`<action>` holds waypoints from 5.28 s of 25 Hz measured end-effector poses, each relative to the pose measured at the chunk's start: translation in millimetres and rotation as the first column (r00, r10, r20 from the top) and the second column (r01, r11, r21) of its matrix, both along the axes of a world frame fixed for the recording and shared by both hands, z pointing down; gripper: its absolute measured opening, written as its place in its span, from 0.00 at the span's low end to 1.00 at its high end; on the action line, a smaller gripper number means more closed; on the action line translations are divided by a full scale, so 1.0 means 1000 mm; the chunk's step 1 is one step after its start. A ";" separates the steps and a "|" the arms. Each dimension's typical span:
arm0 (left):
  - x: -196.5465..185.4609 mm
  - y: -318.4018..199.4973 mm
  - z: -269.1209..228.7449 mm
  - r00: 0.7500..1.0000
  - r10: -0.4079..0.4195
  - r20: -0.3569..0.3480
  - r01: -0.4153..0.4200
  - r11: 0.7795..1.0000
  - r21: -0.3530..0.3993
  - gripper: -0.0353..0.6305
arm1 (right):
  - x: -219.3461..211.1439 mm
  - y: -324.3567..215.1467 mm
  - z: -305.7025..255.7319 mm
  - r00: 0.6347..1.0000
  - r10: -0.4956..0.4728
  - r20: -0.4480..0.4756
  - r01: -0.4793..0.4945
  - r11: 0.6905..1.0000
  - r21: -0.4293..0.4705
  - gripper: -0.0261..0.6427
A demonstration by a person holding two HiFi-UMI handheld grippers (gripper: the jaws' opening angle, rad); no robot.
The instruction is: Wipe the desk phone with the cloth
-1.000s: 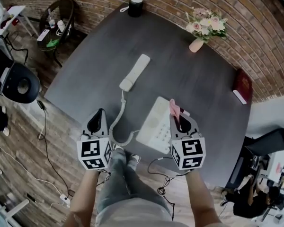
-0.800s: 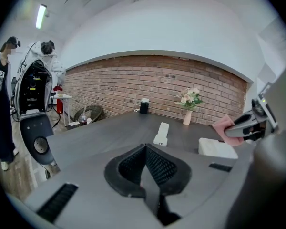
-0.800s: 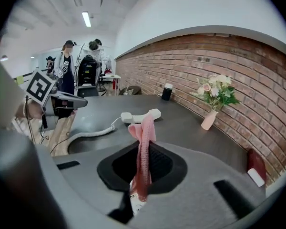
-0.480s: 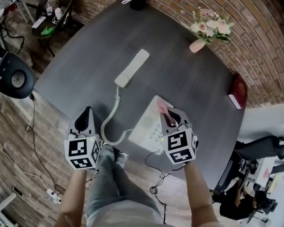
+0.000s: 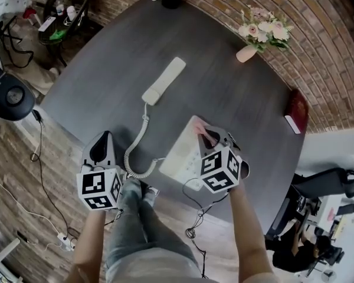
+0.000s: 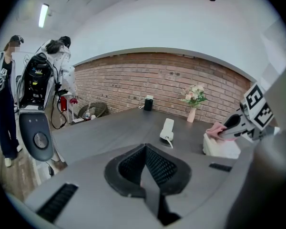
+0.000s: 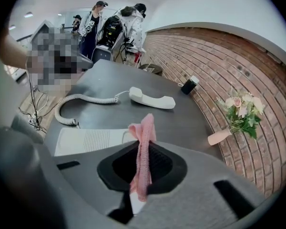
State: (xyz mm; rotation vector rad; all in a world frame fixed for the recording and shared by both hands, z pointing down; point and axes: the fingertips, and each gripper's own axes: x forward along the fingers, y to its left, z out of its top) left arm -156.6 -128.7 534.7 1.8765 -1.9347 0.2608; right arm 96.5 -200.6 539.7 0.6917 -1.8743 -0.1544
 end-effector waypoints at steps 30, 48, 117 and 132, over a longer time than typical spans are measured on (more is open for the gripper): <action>0.002 0.016 0.003 1.000 -0.012 -0.010 0.012 1.000 -0.018 0.05 | -0.019 0.045 0.023 0.999 -0.002 0.037 0.009 0.982 -0.187 0.07; 0.007 0.018 0.005 1.000 0.000 -0.005 0.000 1.000 -0.025 0.05 | -0.030 0.086 0.035 0.997 0.012 0.077 0.010 0.961 -0.276 0.07; 0.062 -0.013 -0.053 0.989 0.131 0.066 -0.133 0.990 0.036 0.05 | -0.002 0.122 0.003 0.980 0.062 0.190 0.012 0.930 -0.366 0.07; 0.118 -0.064 -0.062 0.975 0.214 0.056 -0.217 0.975 0.053 0.05 | 0.066 0.031 -0.023 0.993 0.086 0.079 -0.067 0.972 -0.224 0.07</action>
